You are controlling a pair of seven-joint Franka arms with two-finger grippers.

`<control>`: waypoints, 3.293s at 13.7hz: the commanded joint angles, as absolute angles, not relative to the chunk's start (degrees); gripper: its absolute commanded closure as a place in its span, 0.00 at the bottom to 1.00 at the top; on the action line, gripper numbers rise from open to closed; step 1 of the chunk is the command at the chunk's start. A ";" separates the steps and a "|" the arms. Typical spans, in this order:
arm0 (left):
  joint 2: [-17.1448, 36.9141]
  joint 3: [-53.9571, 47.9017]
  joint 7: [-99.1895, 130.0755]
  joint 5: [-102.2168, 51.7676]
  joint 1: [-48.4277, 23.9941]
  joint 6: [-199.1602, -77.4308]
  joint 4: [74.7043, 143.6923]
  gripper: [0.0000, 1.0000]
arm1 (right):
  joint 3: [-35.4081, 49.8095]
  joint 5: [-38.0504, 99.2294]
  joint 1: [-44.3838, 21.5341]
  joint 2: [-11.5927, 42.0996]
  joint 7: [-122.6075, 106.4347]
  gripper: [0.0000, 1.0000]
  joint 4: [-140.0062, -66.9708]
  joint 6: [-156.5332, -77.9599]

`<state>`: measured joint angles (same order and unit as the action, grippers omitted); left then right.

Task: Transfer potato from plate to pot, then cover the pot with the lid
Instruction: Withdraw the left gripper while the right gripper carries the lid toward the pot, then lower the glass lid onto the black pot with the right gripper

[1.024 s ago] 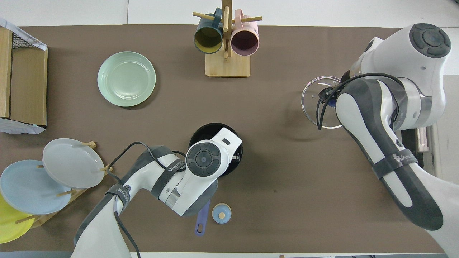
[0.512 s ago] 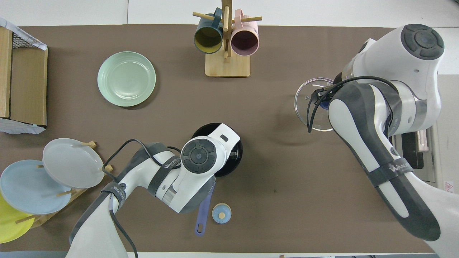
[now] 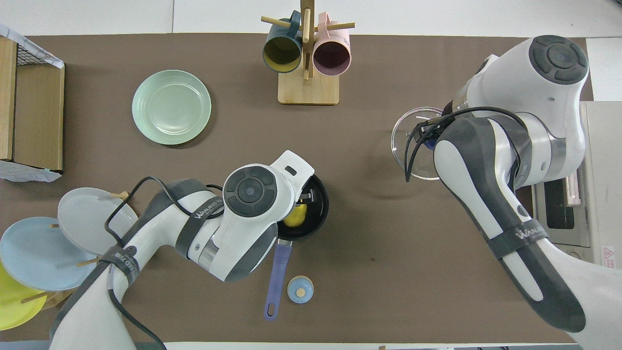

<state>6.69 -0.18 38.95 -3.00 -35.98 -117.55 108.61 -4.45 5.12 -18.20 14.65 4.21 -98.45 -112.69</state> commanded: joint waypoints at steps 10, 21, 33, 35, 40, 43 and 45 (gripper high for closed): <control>-2.20 0.09 2.41 -2.46 -7.22 -97.04 97.21 0.00 | -4.39 -1.21 -45.60 21.61 46.66 1.00 -86.84 -111.89; -1.58 -0.18 0.09 -0.26 -5.45 -89.20 90.79 0.00 | -4.22 -0.88 -45.70 21.97 48.08 1.00 -90.17 -113.29; -0.62 -0.44 0.97 -0.26 -5.89 -90.27 92.64 0.00 | -4.13 0.88 -47.02 21.18 49.75 1.00 -91.41 -111.62; -0.70 -0.44 0.97 -0.35 -5.89 -90.00 92.55 0.00 | -4.22 0.88 -46.93 21.18 49.66 1.00 -91.32 -110.75; -1.67 -0.61 1.49 -0.26 -5.71 -88.60 92.72 0.00 | -4.22 3.59 -46.14 21.01 49.66 1.00 -91.32 -110.39; -2.72 -0.88 2.37 -0.26 -5.45 -88.42 93.77 0.00 | -4.22 4.22 -46.23 21.01 49.66 1.00 -91.41 -111.09; -3.34 -1.05 2.46 -0.26 -5.36 -88.42 94.13 0.00 | -4.22 4.13 -46.23 20.74 49.57 1.00 -92.45 -111.44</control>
